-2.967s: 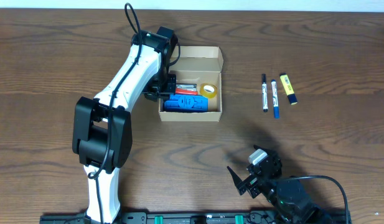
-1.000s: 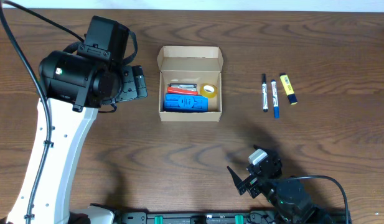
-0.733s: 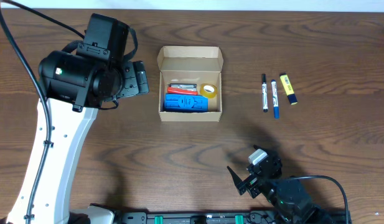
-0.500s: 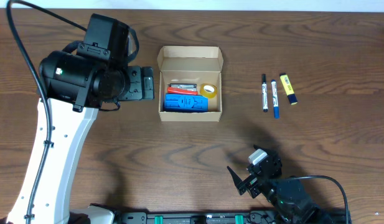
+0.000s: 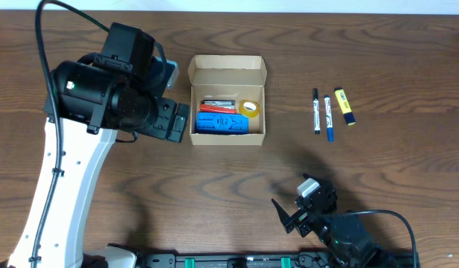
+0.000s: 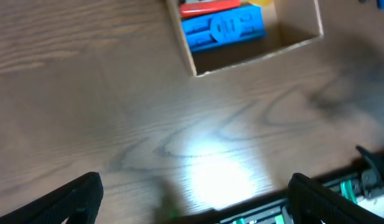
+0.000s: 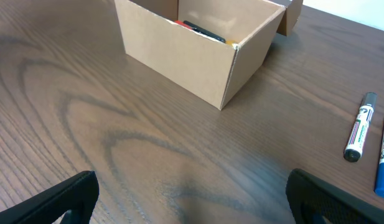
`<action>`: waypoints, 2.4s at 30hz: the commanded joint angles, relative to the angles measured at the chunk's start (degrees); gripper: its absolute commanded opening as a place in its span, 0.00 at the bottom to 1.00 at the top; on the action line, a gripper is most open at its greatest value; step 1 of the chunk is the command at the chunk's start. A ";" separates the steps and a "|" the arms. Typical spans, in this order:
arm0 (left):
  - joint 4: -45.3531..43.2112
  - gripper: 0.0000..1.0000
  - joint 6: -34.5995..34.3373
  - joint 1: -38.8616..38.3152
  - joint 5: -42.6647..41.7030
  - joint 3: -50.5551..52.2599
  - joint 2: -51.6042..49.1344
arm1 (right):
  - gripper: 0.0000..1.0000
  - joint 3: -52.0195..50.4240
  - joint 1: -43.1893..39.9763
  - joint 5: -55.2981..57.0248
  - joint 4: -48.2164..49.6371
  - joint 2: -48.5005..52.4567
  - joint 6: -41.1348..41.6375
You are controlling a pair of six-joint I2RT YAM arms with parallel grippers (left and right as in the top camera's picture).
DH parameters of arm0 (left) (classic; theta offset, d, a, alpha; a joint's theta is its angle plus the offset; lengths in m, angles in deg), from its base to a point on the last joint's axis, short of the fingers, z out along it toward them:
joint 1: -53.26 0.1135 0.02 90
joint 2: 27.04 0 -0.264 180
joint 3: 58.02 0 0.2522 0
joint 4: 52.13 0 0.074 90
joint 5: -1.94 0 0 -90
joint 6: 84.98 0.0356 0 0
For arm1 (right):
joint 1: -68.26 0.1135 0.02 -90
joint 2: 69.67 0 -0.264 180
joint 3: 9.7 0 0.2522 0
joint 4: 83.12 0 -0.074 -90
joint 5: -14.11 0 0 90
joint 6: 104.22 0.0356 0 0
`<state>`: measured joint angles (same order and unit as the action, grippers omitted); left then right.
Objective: Pack container
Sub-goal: 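Raise the left gripper out of the box and hold it beside the box, then reach the right gripper to the yellow highlighter and grasp it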
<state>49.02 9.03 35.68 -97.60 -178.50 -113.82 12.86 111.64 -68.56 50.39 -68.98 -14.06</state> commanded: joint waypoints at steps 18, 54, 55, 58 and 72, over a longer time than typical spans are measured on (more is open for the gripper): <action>-0.63 0.95 5.64 -0.07 -2.32 -0.28 0.31 | 0.99 -0.07 -1.03 -6.45 7.67 0.79 17.84; -0.63 0.95 5.64 -0.07 -2.32 -0.28 0.31 | 0.99 33.14 -34.38 -19.28 9.38 58.25 1.40; -0.63 0.95 5.64 -0.07 -2.32 -0.28 0.31 | 0.99 33.14 -34.40 -18.18 10.29 58.51 1.44; -0.63 0.95 5.64 -0.07 -2.32 -0.28 0.31 | 0.99 33.14 -34.62 -13.88 12.20 59.06 0.81; -0.63 0.95 5.64 -0.07 -2.32 -0.28 0.31 | 0.99 46.01 -45.29 -13.86 7.69 76.81 -7.58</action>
<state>48.24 14.08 35.68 -99.72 -178.50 -113.82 55.28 67.94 -83.27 58.17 5.02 -18.28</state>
